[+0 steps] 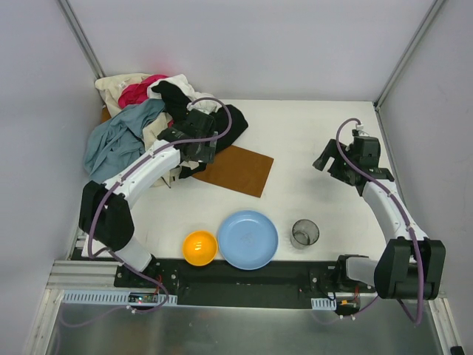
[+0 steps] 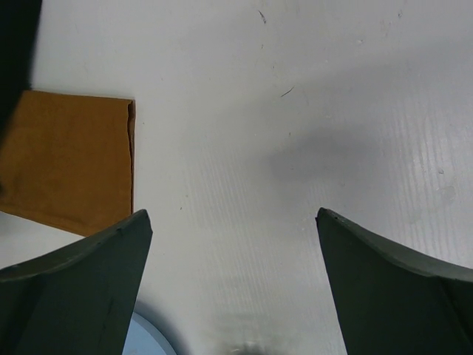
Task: Pick out a specific cloth from the pile
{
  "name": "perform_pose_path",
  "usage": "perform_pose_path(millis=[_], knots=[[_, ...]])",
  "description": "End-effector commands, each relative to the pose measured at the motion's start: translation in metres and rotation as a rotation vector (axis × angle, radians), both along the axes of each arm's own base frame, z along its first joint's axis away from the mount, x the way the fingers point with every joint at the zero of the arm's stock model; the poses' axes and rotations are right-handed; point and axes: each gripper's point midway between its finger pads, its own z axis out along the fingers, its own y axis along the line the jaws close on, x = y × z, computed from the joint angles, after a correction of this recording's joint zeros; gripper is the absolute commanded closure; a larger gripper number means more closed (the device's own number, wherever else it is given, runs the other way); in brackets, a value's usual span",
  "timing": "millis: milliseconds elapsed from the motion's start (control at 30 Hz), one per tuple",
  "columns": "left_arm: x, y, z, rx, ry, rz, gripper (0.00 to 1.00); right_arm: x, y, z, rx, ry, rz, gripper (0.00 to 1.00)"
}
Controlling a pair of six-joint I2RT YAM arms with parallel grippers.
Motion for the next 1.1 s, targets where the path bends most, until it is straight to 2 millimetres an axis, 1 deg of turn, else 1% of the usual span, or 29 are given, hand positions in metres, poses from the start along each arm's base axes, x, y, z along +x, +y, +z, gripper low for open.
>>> perform_pose_path(millis=[0,133,400,533,700,767,833,933,967,1067], knots=[[0.011,0.013,0.008,0.06,-0.023,0.081,0.01,0.009,0.001,0.009,-0.012,-0.018,0.018,0.04],[0.024,0.01,-0.001,0.087,-0.009,0.092,0.01,0.01,0.003,0.005,-0.01,-0.005,0.024,0.04],[0.053,0.002,-0.031,0.142,0.033,0.111,0.01,0.008,0.003,-0.005,-0.011,0.017,0.03,0.04],[0.067,0.0,-0.057,0.135,0.084,0.123,0.01,0.006,0.003,-0.01,-0.01,0.029,0.034,0.04],[0.072,-0.001,-0.091,0.087,0.163,0.124,0.02,0.003,0.005,-0.016,-0.003,0.045,0.039,0.04],[0.071,0.0,-0.101,0.059,0.186,0.124,0.05,0.001,0.006,-0.018,0.005,0.05,0.042,0.04],[0.067,0.002,-0.113,0.041,0.211,0.124,0.12,0.001,0.007,-0.021,0.009,0.051,0.042,0.04],[0.061,0.005,-0.123,0.032,0.234,0.132,0.24,-0.001,0.007,-0.025,0.012,0.062,0.043,0.04],[0.06,0.006,-0.125,0.031,0.238,0.132,0.3,-0.002,0.008,-0.025,0.014,0.062,0.041,0.04],[0.056,0.01,-0.127,0.039,0.247,0.134,0.44,0.0,0.01,-0.026,0.025,0.059,0.044,0.04]])
